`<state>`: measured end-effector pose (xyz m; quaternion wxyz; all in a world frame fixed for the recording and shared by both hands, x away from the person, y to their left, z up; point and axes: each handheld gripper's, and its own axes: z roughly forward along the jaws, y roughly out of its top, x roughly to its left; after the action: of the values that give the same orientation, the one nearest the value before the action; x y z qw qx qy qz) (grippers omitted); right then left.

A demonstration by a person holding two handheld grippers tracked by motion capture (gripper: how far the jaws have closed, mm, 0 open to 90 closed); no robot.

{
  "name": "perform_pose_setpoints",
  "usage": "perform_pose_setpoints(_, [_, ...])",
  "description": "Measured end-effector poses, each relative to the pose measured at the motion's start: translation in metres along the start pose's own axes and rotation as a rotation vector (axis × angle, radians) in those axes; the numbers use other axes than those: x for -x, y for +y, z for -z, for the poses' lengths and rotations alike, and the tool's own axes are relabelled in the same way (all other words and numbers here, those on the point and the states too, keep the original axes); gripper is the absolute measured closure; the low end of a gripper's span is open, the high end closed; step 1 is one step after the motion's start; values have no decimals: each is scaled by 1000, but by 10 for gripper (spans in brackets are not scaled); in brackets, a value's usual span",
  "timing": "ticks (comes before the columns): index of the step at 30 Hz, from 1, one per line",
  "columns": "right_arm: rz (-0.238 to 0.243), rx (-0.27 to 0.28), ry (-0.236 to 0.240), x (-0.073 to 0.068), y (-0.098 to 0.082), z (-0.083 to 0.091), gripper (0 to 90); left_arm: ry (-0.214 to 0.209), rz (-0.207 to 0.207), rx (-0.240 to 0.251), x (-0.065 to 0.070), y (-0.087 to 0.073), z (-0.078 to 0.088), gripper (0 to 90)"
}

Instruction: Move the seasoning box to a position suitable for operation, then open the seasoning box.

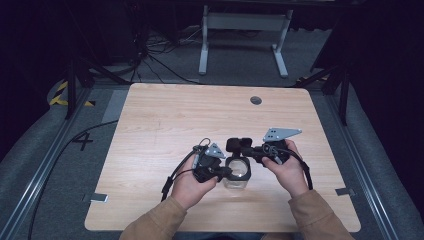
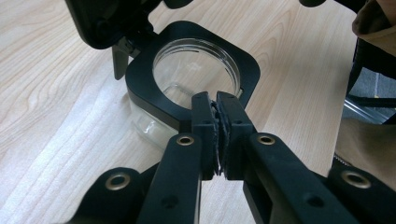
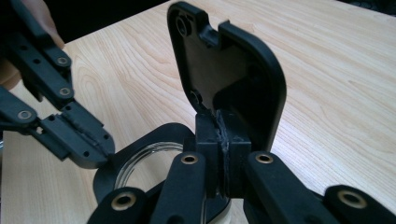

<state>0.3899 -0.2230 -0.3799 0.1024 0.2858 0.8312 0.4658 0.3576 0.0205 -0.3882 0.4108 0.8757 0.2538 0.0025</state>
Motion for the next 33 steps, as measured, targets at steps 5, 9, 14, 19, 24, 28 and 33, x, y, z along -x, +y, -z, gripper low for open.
perform_pose_setpoints(5, [16, 12, -11, -2, 0, 11, 878, 12, 6, 30, 0, 0, 11, 831])
perform_pose_setpoints(9, [14, 21, -18, -2, -3, 21, 868, 47, -6, 35, 0, -4, 24, 787])
perform_pose_setpoints(14, [17, 22, -21, -1, -5, 29, 842, 76, 2, 47, -4, -10, 38, 761])
perform_pose_setpoints(19, [11, 29, -40, 1, -7, 40, 812, 88, 28, 57, -14, -14, 58, 750])
perform_pose_setpoints(24, [-7, 28, -63, 6, -14, 55, 783, 112, 52, 60, -23, -20, 74, 741])
perform_pose_setpoints(28, [-24, 7, -91, 9, -25, 74, 709, 157, 51, 25, -27, -31, 86, 732])
perform_pose_setpoints(33, [-41, -26, -114, 13, -39, 87, 594, 183, 72, 4, -33, -48, 94, 723])
